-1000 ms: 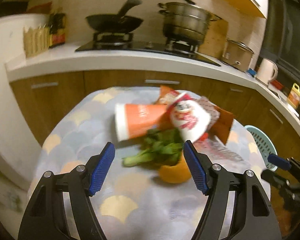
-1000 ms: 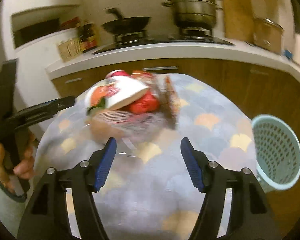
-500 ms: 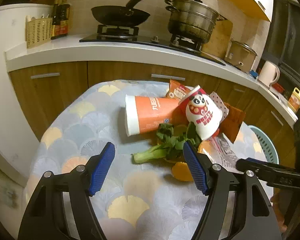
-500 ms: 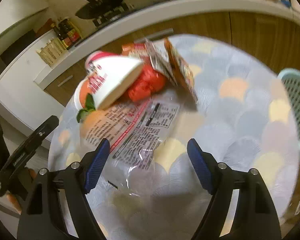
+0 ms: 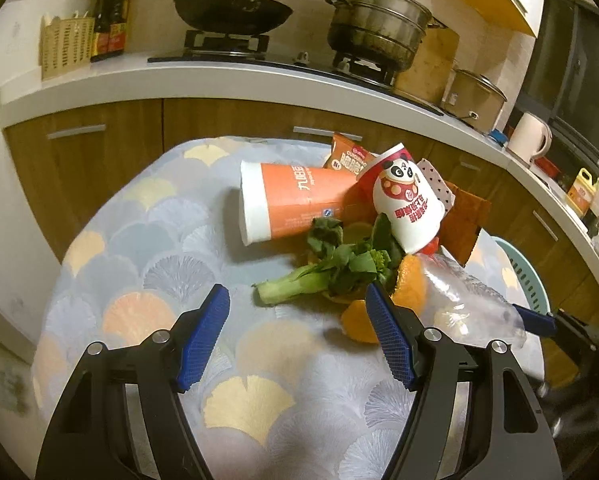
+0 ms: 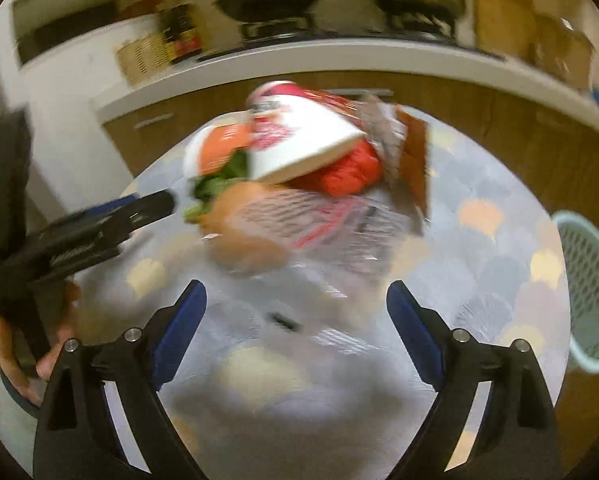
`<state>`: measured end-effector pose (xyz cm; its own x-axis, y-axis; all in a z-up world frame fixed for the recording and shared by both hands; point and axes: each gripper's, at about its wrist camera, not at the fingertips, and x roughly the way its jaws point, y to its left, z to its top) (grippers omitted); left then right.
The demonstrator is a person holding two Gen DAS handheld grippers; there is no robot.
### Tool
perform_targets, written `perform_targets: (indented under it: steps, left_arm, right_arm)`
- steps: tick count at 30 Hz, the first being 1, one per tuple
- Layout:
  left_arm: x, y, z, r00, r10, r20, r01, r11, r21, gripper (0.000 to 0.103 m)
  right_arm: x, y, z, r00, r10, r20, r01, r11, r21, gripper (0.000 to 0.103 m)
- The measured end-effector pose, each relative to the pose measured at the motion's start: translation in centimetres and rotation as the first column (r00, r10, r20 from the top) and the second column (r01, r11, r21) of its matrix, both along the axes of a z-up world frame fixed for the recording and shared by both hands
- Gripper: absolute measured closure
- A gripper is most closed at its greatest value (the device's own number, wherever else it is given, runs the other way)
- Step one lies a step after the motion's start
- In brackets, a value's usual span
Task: Collect trash
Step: 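Move both tools back over the trash pile on the table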
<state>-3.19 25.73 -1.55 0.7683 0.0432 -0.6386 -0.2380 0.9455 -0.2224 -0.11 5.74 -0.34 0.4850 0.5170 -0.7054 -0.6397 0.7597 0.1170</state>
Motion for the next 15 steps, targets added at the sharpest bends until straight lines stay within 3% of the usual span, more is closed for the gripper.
perform_targets:
  steps: [3,9,13,15]
  left_arm:
    - [-0.3,-0.1,0.3,1.000,-0.001,0.007,0.001,1.000,0.005,0.035]
    - [-0.6,-0.2,0.3,1.000,-0.028,0.014,0.028,0.999,0.018,0.035]
    - [0.2,-1.4,-0.2,0.990,-0.138,-0.013,0.139,0.990,0.035,0.036]
    - [0.6,-2.3,-0.1,0.982,-0.187,-0.014,0.187,0.981,0.058,0.041]
  right_arm:
    - [-0.2,1.2,0.1,0.997,-0.033,0.068,0.037,0.998,-0.056,0.016]
    - [2.7,0.4,0.2,0.982,-0.151,0.116,0.160,0.985,-0.069,0.016]
    - [3.0,-1.4,0.7,0.982,-0.140,0.130,0.144,0.989,-0.026,0.028]
    - [3.6,-2.7,0.9,0.981,-0.156,0.114,0.159,0.987,-0.018,0.029]
